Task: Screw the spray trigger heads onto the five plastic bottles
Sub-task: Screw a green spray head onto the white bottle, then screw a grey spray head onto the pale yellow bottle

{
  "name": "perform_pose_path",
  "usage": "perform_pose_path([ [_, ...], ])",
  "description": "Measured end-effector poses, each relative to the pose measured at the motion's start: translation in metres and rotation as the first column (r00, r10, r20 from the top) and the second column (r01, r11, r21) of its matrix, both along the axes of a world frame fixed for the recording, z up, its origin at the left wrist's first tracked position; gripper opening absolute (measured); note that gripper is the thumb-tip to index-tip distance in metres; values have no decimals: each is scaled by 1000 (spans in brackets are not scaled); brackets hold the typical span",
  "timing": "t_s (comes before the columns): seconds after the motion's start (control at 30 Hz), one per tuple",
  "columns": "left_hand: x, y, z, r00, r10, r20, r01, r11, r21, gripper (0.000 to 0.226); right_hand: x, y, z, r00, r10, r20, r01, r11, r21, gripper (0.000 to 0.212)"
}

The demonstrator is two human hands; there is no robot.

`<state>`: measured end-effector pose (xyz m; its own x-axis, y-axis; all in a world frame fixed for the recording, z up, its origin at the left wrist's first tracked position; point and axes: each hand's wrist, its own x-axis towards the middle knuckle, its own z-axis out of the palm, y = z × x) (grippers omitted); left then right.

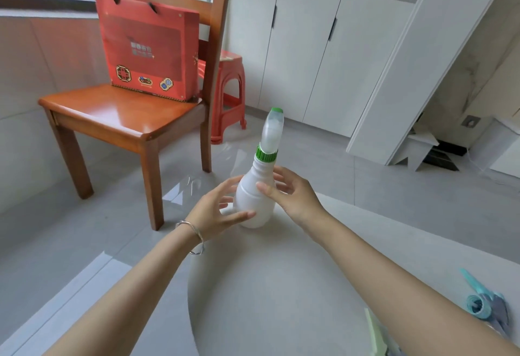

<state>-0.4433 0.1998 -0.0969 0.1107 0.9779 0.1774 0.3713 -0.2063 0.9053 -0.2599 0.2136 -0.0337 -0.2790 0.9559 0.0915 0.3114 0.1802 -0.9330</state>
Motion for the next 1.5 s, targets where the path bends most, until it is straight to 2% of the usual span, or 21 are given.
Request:
perform_pose_path([
  [0.3,0,7,-5,995,-78,60,81,996,-41,72,-4,6,-9,998,-58,-22,58,998,-1,43],
  [0.53,2,4,-1,997,-83,4,83,993,-82,77,-6,5,-12,996,-72,-44,71,997,-16,45],
  [0.6,3,0,0,997,-57,-58,52,994,-94,81,-6,3,-11,997,-68,-39,67,997,-26,50],
  [0.7,2,-10,3,987,-4,-162,-10,996,-84,93,-2,-4,-5,994,-88,-58,83,993,-83,70],
  [0.8,-1,-33,12,970,67,-233,-83,995,-63,97,13,-19,9,991,-119,-57,115,991,-74,71],
  [0.93,7,-65,21,962,189,-197,-202,978,-45,85,43,-39,30,989,-140,-46,139,990,-33,72],
  [1.03,23,-92,31,962,214,-171,-231,969,-85,70,81,-66,45,988,-155,-12,155,988,18,67],
  [1.2,68,-124,62,980,108,-164,-120,991,-60,43,162,-116,66,977,-214,8,213,974,77,61],
  [1.33,128,-131,86,985,-4,-170,1,1000,-22,46,231,-152,80,945,-326,-4,324,936,141,57],
  [1.5,222,-133,106,977,-129,-171,136,990,33,52,316,-198,94,864,-499,-74,500,830,245,54],
])
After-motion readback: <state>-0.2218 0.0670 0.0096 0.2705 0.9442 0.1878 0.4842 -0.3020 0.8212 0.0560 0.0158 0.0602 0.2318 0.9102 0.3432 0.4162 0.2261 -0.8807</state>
